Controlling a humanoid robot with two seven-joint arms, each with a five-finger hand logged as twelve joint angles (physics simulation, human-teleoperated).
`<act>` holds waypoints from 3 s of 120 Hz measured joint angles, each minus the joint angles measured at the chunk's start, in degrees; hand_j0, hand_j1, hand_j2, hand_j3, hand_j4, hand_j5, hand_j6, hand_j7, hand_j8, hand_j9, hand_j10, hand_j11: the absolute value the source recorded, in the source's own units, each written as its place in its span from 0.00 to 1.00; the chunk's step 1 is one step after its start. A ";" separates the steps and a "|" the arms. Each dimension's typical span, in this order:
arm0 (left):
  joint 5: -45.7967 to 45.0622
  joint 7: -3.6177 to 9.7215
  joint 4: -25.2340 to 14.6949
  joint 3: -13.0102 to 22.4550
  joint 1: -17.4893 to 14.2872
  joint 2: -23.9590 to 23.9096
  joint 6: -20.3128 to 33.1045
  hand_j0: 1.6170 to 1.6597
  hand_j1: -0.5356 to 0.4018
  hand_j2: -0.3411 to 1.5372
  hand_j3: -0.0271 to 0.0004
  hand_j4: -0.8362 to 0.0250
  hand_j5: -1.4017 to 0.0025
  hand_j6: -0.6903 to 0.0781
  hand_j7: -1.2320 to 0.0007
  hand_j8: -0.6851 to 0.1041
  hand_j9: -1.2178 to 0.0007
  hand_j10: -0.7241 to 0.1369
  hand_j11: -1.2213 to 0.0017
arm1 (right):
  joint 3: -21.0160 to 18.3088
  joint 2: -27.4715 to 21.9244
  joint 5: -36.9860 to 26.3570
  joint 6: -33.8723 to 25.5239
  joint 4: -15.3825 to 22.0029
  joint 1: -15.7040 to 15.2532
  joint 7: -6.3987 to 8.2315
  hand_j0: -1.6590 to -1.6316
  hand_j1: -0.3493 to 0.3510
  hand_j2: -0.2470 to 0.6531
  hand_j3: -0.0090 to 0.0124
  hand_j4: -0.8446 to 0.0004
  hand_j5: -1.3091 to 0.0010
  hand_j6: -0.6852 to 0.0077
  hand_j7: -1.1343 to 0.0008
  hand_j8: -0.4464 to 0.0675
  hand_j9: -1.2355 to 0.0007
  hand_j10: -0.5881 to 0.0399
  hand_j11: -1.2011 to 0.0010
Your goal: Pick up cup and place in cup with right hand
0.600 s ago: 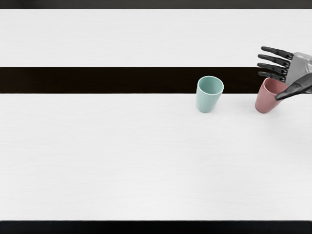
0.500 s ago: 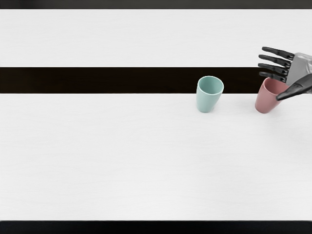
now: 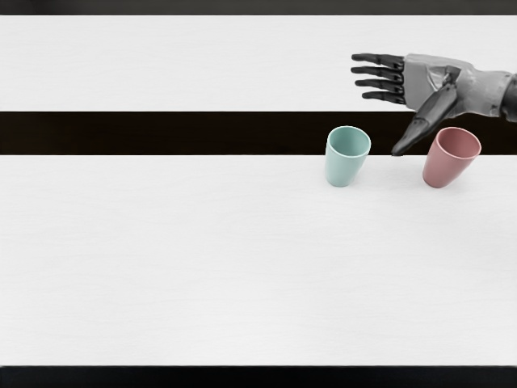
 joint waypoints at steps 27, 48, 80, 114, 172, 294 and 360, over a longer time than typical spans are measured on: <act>0.00 0.00 0.00 0.00 0.00 0.00 0.00 0.96 0.94 0.18 0.98 0.97 1.00 0.90 1.00 0.87 1.00 0.84 1.00 | -2.56 1.55 -13.21 -6.71 8.32 4.92 -0.57 0.04 0.00 0.28 0.42 1.00 1.00 0.99 1.00 0.87 1.00 0.94 1.00; 0.01 0.01 0.00 0.00 0.00 0.00 0.00 0.96 0.94 0.18 0.98 0.97 1.00 0.90 1.00 0.87 1.00 0.84 1.00 | -5.95 4.32 -23.67 -21.64 14.27 7.67 -18.49 0.04 0.00 0.28 0.42 1.00 1.00 0.99 1.00 0.87 1.00 0.93 1.00; 0.00 0.00 0.00 0.01 0.00 0.00 0.00 0.96 0.94 0.18 0.98 0.97 1.00 0.90 1.00 0.87 1.00 0.84 1.00 | -10.41 13.78 -35.40 -35.37 14.36 8.17 -27.11 0.04 0.00 0.28 0.42 1.00 1.00 0.98 1.00 0.86 1.00 0.93 1.00; 0.01 0.00 0.00 0.01 0.00 0.00 0.00 0.96 0.94 0.18 0.98 0.97 1.00 0.90 1.00 0.87 1.00 0.84 1.00 | -13.37 18.53 -36.61 -42.33 8.94 6.70 -26.10 0.04 0.00 0.28 0.42 0.99 1.00 0.98 1.00 0.86 1.00 0.93 1.00; -0.01 0.00 0.00 0.01 0.00 0.00 0.00 0.96 0.94 0.18 0.98 0.97 1.00 0.90 1.00 0.87 1.00 0.84 1.00 | -14.61 19.26 -36.28 -40.71 5.63 6.03 -25.99 0.04 0.28 0.24 0.42 0.80 0.84 0.74 0.81 0.54 0.83 0.67 0.82; 0.01 0.00 0.00 0.00 0.00 0.00 0.00 0.96 0.94 0.18 0.98 0.97 1.00 0.90 1.00 0.87 1.00 0.84 1.00 | -14.65 18.42 -35.85 -38.39 5.62 6.36 -26.10 0.07 0.53 0.18 0.42 0.62 0.67 0.51 0.63 0.24 0.65 0.42 0.64; 0.01 0.01 0.00 -0.01 0.00 0.00 0.00 0.96 0.94 0.18 0.98 0.97 1.00 0.90 1.00 0.87 1.00 0.84 1.00 | -14.37 18.58 -36.15 -38.52 5.79 5.60 -26.04 0.32 0.55 0.15 0.41 0.50 0.64 0.47 0.56 0.21 0.61 0.28 0.59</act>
